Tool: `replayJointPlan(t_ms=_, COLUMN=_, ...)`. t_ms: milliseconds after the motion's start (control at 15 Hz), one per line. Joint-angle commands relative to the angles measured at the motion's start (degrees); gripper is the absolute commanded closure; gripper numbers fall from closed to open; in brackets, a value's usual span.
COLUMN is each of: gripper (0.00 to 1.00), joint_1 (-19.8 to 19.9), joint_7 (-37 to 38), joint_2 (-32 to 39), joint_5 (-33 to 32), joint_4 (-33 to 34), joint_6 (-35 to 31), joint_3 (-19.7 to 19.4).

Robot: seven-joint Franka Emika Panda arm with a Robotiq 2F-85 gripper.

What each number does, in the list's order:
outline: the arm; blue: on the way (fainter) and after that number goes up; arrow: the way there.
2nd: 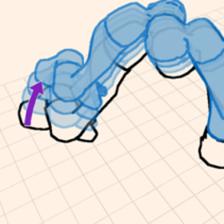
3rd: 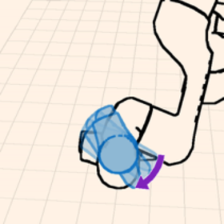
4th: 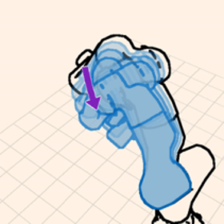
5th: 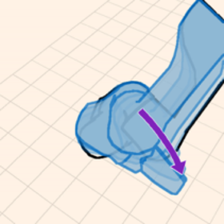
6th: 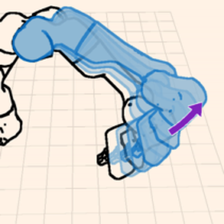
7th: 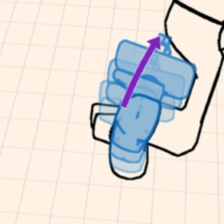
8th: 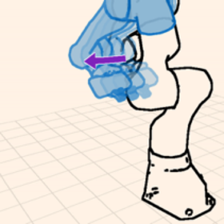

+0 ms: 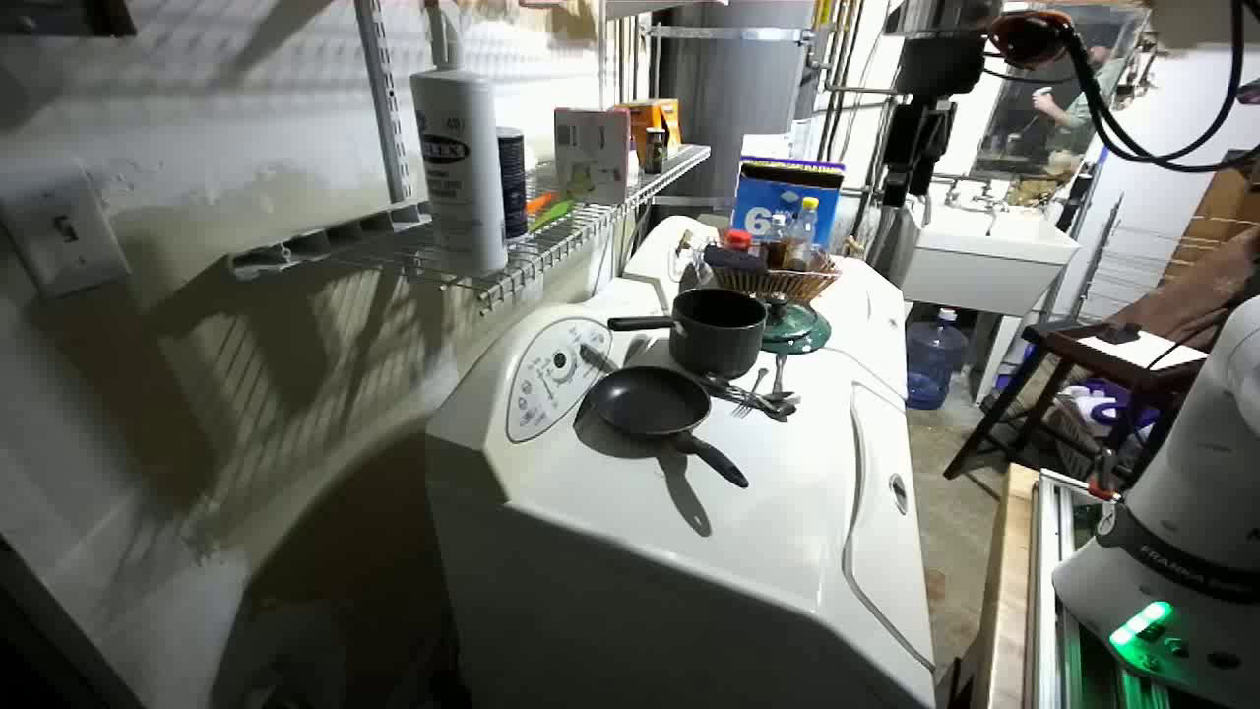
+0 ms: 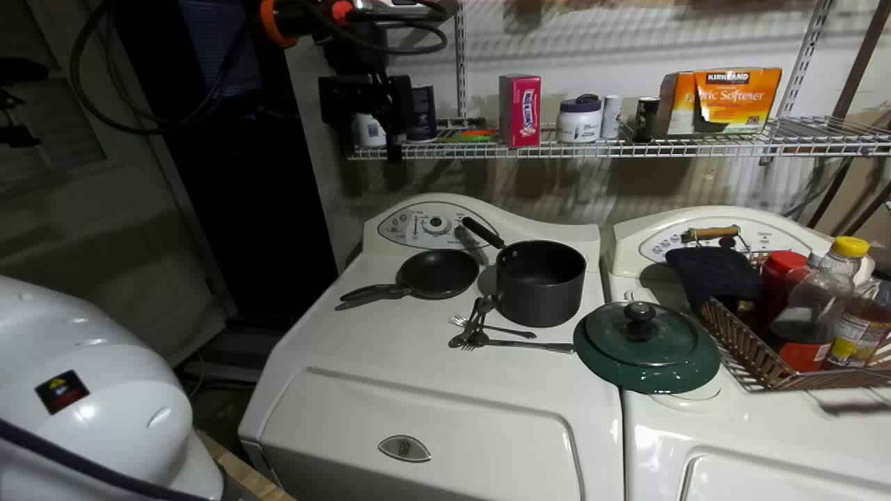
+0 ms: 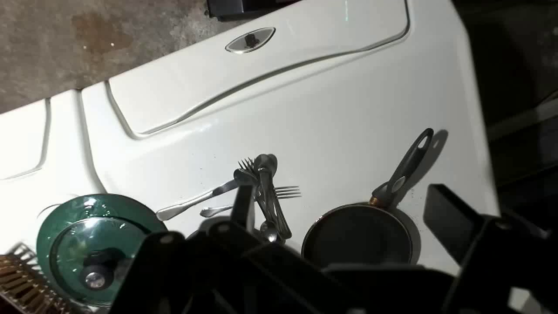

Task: Put the pan on the pot

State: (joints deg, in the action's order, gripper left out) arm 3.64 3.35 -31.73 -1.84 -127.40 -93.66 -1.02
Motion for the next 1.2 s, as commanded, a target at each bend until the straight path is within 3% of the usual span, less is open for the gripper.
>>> replayJointPlan(t_ms=0, gripper=0.0, joint_1=-0.2, joint_7=0.1, joint_2=0.0, joint_5=-0.1, joint_4=0.1, joint_6=0.1, joint_3=-0.2)
replayJointPlan(t_ms=667, gripper=0.0, joint_1=-0.2, joint_7=0.1, joint_2=0.0, joint_5=-0.1, joint_4=0.1, joint_6=0.1, joint_3=-0.2)
replayJointPlan(t_ms=933, gripper=0.0, joint_1=-4.3, joint_7=0.5, joint_2=2.2, joint_5=12.7, joint_4=-5.4, joint_6=-10.2, joint_3=-0.3)
replayJointPlan(t_ms=1133, gripper=0.0, joint_1=-6.2, joint_7=-2.1, joint_2=4.1, joint_5=22.4, joint_4=-12.3, joint_6=-21.4, joint_3=-1.1)
